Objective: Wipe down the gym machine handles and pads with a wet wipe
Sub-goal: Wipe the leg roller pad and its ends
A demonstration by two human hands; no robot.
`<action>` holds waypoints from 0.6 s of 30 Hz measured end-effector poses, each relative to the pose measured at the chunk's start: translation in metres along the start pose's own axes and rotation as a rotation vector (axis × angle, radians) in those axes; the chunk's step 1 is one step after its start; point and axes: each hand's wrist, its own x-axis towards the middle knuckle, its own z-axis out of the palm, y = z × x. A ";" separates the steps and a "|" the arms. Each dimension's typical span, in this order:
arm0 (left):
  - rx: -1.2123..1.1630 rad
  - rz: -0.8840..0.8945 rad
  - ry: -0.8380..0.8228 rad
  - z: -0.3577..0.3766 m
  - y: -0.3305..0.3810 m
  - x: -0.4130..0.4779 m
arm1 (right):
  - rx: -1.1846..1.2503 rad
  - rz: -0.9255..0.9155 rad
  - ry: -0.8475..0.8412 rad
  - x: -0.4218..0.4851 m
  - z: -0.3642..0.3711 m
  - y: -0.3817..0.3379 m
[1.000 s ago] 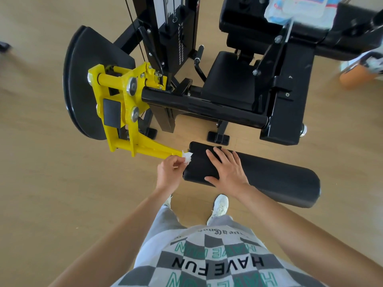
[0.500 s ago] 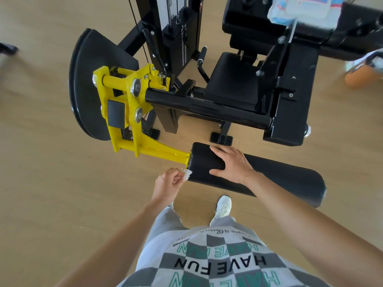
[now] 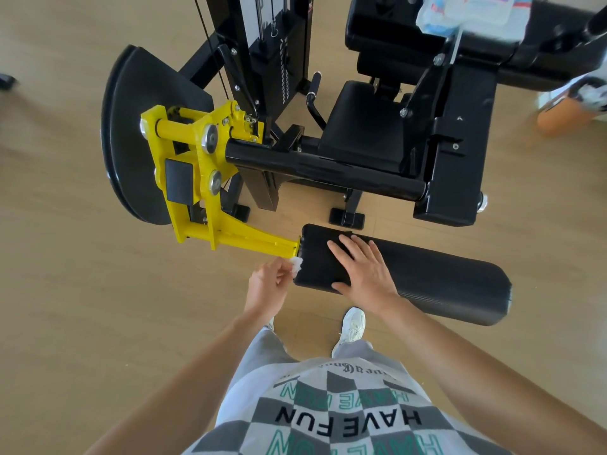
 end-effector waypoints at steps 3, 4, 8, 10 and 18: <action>0.059 -0.005 -0.038 0.001 -0.011 -0.009 | 0.047 0.002 -0.037 0.008 -0.009 0.007; 0.090 -0.006 -0.061 0.002 -0.015 -0.012 | 0.074 -0.003 -0.059 0.011 -0.014 0.011; 0.171 -0.039 -0.225 0.007 -0.027 -0.027 | 0.251 0.018 -0.217 0.030 -0.032 0.025; 0.153 -0.078 -0.196 0.008 -0.027 -0.030 | 0.316 0.032 -0.269 0.038 -0.036 0.030; 0.040 -0.068 0.079 -0.017 0.010 -0.003 | 0.088 0.035 0.027 -0.005 -0.018 0.002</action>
